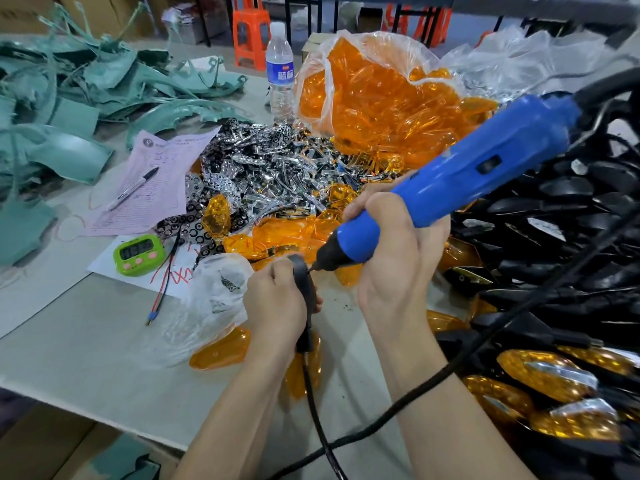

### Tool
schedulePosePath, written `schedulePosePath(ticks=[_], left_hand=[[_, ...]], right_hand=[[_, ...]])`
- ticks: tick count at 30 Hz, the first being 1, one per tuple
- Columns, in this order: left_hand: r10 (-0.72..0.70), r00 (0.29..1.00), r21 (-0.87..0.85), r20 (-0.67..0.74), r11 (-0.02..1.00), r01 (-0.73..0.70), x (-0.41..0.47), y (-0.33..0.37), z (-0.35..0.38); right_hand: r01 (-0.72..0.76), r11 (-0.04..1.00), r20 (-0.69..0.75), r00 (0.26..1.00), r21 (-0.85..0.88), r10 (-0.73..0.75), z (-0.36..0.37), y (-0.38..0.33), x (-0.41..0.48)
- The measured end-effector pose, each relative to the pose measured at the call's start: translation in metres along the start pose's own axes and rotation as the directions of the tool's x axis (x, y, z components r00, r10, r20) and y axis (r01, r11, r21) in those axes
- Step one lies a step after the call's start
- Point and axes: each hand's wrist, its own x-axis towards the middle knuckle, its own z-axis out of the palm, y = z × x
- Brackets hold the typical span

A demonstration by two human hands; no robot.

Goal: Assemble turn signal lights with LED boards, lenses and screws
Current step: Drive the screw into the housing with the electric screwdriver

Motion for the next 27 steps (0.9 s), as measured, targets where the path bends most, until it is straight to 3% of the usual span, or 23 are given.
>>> schedulePosePath(ticks=[5, 9, 13, 19, 24, 27], left_hand=[[0.054, 0.997, -0.044, 0.051, 0.998, -0.052, 0.000, 0.006, -0.005], [0.118, 0.991, 0.045, 0.056, 0.992, -0.121, -0.004, 0.005, -0.005], [0.154, 0.988, 0.091, 0.022, 0.984, -0.155, -0.003, 0.003, -0.005], [0.130, 0.991, 0.057, 0.013, 0.990, -0.131, 0.002, 0.006, -0.004], [0.097, 0.995, 0.142, -0.003, 0.985, -0.096, -0.004, -0.001, -0.001], [0.027, 0.999, 0.066, -0.019, 0.997, -0.026, 0.000, 0.004, -0.001]], right_hand=[[-0.018, 0.985, -0.013, 1.000, 0.169, 0.020, 0.007, -0.016, 0.006], [-0.045, 0.995, 0.010, 0.999, 0.085, 0.044, 0.001, -0.015, 0.011], [-0.052, 0.995, -0.062, 0.996, 0.082, 0.057, 0.002, -0.011, 0.014], [0.073, 0.997, -0.062, 0.995, -0.031, -0.075, 0.006, -0.008, 0.010], [0.035, 0.998, 0.005, 0.999, -0.057, -0.034, 0.009, -0.009, 0.020], [0.011, 0.999, -0.035, 0.999, -0.034, -0.012, 0.008, -0.006, 0.018]])
